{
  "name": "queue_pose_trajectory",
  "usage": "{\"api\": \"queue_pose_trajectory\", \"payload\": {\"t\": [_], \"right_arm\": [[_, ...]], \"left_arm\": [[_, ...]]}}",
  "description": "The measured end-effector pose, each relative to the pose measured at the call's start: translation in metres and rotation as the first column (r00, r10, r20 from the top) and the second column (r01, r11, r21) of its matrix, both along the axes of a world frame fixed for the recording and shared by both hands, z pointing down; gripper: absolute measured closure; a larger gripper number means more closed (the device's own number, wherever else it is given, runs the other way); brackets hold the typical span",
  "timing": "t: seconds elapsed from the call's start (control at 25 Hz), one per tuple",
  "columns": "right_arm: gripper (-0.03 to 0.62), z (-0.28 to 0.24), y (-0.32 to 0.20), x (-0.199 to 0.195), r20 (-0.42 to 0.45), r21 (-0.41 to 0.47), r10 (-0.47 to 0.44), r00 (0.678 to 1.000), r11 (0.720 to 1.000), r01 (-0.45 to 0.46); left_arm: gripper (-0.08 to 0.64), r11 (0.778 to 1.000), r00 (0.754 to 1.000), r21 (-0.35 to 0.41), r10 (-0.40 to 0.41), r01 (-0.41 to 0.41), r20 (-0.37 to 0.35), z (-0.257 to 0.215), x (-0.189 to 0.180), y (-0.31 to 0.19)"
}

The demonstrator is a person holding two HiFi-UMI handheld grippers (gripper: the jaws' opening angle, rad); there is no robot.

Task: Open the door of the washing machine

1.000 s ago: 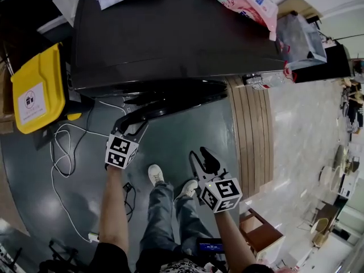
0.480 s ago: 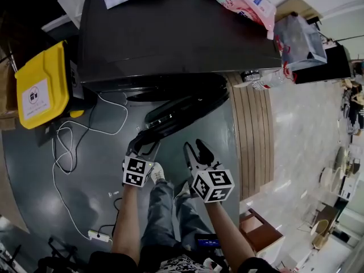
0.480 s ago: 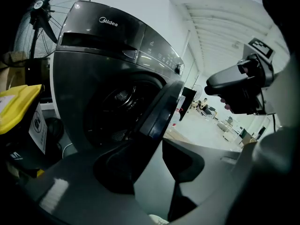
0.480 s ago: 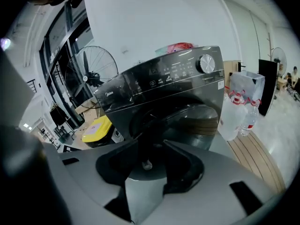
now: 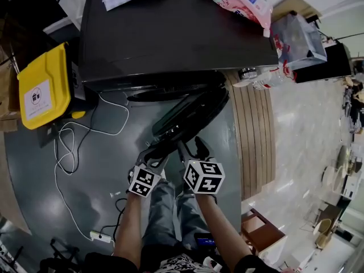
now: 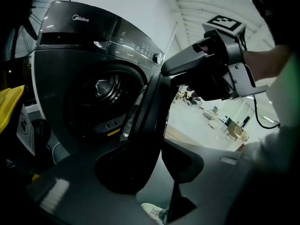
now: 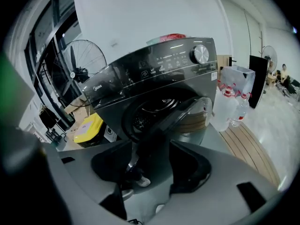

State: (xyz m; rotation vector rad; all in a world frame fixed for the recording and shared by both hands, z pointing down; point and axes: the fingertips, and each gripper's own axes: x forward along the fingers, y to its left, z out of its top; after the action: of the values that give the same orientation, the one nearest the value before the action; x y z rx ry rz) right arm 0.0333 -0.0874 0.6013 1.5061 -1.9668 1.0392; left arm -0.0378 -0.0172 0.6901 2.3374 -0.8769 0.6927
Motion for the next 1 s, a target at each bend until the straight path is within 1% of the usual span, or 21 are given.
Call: {"api": "queue_pose_trajectory", "payload": {"t": [0.12, 0.24, 0.4, 0.56, 0.68, 0.8, 0.84, 1.0], "right_arm": [[0.341, 0.008, 0.007, 0.005, -0.02, -0.043, 0.005, 1.0, 0.999, -0.005], [0.36, 0.009, 0.012, 0.007, -0.04, -0.033, -0.001, 0.999, 0.999, -0.001], [0.363, 0.008, 0.019, 0.012, -0.087, -0.04, -0.031, 0.996, 0.999, 0.028], [0.356, 0.011, 0.023, 0.016, -0.068, -0.079, -0.037, 0.997, 0.996, 0.032], [0.35, 0.015, 0.027, 0.022, -0.059, -0.106, -0.026, 0.998, 0.994, 0.019], [0.356, 0.017, 0.032, 0.03, -0.066, -0.104, -0.021, 0.998, 0.994, 0.014], [0.358, 0.017, 0.034, 0.032, -0.066, -0.099, -0.025, 0.997, 0.995, 0.019], [0.367, 0.017, 0.041, 0.041, -0.061, -0.102, -0.038, 0.997, 0.994, 0.032]], "left_arm": [[0.388, 0.997, 0.997, -0.013, 0.076, -0.076, -0.009, -0.001, 0.011, 0.012], [0.388, 0.995, 0.996, -0.018, 0.094, -0.094, -0.012, 0.0, 0.019, 0.019], [0.388, 0.991, 0.992, -0.034, 0.127, -0.127, 0.0, 0.003, 0.025, 0.03], [0.387, 0.987, 0.988, -0.044, 0.156, -0.156, -0.005, 0.002, 0.033, 0.039], [0.387, 0.982, 0.983, -0.051, 0.183, -0.184, -0.008, 0.002, 0.041, 0.045], [0.387, 0.971, 0.973, -0.068, 0.227, -0.229, -0.04, -0.001, 0.051, 0.053], [0.397, 0.967, 0.97, -0.074, 0.238, -0.242, -0.055, -0.002, 0.052, 0.055], [0.371, 0.957, 0.958, -0.075, 0.275, -0.28, -0.076, -0.01, 0.055, 0.061]]}}
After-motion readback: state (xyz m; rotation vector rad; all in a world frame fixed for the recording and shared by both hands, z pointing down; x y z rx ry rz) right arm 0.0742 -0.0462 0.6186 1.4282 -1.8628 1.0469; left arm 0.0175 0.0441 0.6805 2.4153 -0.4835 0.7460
